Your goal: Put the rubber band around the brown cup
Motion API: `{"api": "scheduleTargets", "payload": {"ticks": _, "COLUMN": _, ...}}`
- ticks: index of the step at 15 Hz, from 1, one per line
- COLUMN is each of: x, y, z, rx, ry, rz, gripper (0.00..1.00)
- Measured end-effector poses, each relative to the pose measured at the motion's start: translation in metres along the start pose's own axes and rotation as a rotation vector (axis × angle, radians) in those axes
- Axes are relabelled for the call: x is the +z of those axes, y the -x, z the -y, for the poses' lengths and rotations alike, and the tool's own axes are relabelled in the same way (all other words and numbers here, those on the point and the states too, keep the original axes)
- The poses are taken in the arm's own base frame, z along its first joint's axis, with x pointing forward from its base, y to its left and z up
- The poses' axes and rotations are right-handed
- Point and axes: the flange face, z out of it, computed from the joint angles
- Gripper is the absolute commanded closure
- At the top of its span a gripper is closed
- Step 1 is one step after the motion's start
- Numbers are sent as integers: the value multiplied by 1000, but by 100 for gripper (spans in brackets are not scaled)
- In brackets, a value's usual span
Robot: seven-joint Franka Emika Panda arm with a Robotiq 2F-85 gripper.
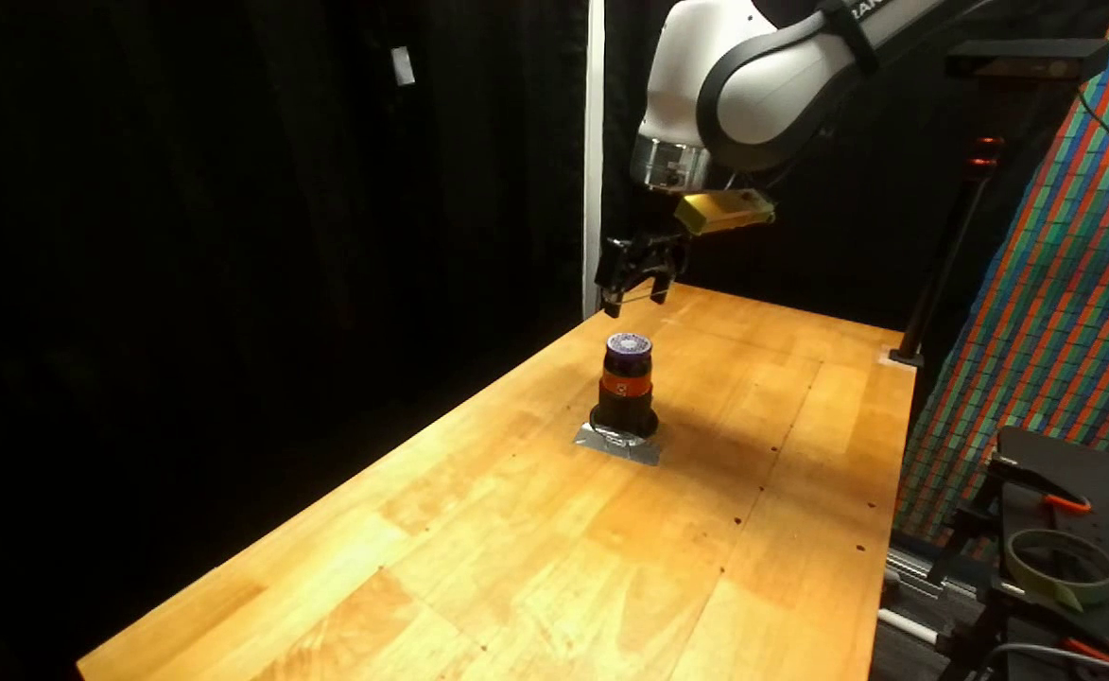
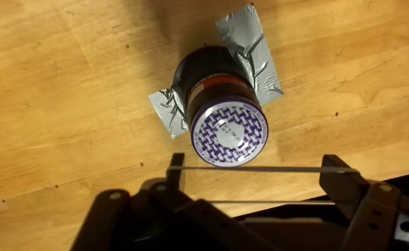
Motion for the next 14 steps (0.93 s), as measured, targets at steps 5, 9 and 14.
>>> {"api": "scheduleTargets", "payload": {"ticks": 5, "x": 34, "y": -17, "z": -6, "rx": 24, "ry": 1, "rz": -49, "gripper": 0}}
{"api": "scheduleTargets", "payload": {"ticks": 9, "x": 56, "y": -23, "z": -9, "rx": 38, "ry": 12, "rz": -88, "gripper": 0}}
{"api": "scheduleTargets", "payload": {"ticks": 14, "x": 75, "y": -24, "z": -13, "rx": 54, "ry": 34, "rz": -86, "gripper": 0}}
